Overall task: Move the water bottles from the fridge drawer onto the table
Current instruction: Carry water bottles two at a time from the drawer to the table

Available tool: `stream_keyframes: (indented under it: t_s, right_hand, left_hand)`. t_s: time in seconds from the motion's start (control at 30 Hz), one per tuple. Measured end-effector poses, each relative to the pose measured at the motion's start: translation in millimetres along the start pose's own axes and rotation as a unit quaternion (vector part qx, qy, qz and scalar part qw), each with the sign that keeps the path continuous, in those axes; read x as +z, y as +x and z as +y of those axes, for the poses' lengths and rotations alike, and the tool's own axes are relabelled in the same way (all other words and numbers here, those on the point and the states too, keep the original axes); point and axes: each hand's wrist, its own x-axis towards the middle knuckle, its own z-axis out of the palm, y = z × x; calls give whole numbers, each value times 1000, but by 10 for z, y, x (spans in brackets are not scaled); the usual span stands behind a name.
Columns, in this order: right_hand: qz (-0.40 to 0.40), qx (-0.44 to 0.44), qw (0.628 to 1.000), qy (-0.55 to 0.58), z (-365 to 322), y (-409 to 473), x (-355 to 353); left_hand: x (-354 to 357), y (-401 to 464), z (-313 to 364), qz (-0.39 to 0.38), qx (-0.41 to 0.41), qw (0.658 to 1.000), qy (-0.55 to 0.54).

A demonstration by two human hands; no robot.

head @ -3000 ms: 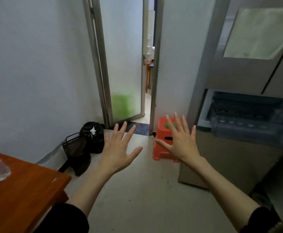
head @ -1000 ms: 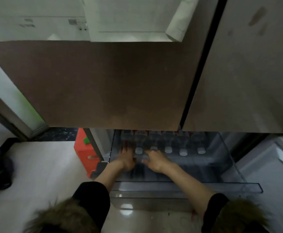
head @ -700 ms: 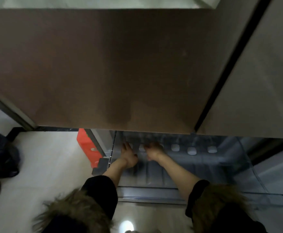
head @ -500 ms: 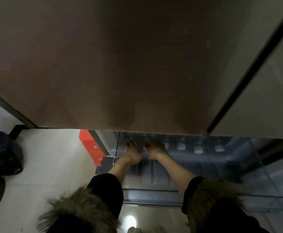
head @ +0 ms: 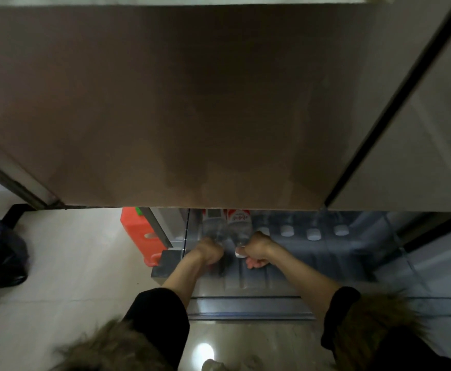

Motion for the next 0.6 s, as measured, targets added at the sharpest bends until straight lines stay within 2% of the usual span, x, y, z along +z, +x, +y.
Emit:
stream_keyframes:
  t_s: [0.07,0.13,0.2,0.27,0.43,0.5,0.6]
  right_hand:
    - [4,3,1000,2,-21,-13,-5]
    - [15,-6,1000,25,-29,-8,-6]
    - [28,-12,998,48,-29,-4,5]
    - [30,-18,998,50,-30,-9,2]
    - [-2,-3,992,129,-13,-210,-124]
    - [-14,-9,991,132,15,-356,-154]
    - [10,-31,993,118,68,-570,-159]
  left_hand:
    - [77,34,52,-13,-23,994,-109]
    - [141,16,130,-4,-50,972,-231]
    - [164,-10,183,31,-54,950,-306]
    - [138,-51,229,33,-62,932,-355]
    - [-7,-267,314,37,-72,936,-341]
    - [-24,-371,302,34,-65,942,-326]
    - [10,-536,222,36,-41,953,-299]
